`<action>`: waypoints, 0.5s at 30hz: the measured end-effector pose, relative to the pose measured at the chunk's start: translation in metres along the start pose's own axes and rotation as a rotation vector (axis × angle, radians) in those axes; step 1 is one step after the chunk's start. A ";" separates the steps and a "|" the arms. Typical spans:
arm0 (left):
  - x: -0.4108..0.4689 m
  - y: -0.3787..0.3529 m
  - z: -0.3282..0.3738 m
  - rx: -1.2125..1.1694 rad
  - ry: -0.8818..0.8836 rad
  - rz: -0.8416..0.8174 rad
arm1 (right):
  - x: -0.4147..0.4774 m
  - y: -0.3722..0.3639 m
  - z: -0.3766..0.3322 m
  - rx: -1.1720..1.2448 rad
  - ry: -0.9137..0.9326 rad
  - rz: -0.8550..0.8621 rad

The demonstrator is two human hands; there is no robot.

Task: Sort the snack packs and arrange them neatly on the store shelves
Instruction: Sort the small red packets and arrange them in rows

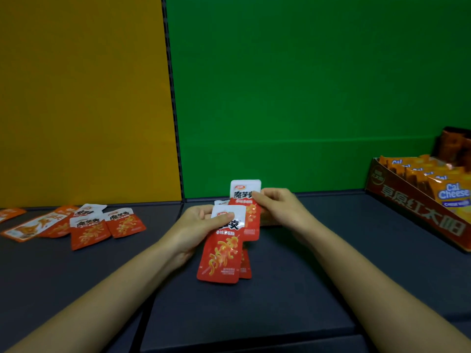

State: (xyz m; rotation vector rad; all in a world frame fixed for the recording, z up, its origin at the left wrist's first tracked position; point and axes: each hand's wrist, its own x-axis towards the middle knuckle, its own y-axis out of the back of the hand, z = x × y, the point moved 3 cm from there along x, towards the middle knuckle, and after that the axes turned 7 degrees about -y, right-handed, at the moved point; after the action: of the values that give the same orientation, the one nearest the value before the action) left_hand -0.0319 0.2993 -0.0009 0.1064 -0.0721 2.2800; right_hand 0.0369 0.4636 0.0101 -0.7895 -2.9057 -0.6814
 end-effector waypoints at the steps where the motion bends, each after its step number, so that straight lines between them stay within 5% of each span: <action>1: 0.000 0.002 0.000 0.013 -0.019 0.015 | 0.000 0.009 0.001 -0.017 -0.004 0.035; 7: 0.000 0.007 -0.002 0.071 -0.006 0.072 | -0.027 0.056 0.034 -0.131 -0.150 -0.124; 15: 0.014 -0.008 0.004 0.168 0.001 0.040 | -0.042 0.075 0.052 -0.308 -0.267 -0.114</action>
State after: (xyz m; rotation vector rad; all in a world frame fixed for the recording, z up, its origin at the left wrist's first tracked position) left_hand -0.0344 0.3145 0.0043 0.1930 0.1197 2.3233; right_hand 0.1138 0.5242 -0.0132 -0.8001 -3.1477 -1.1396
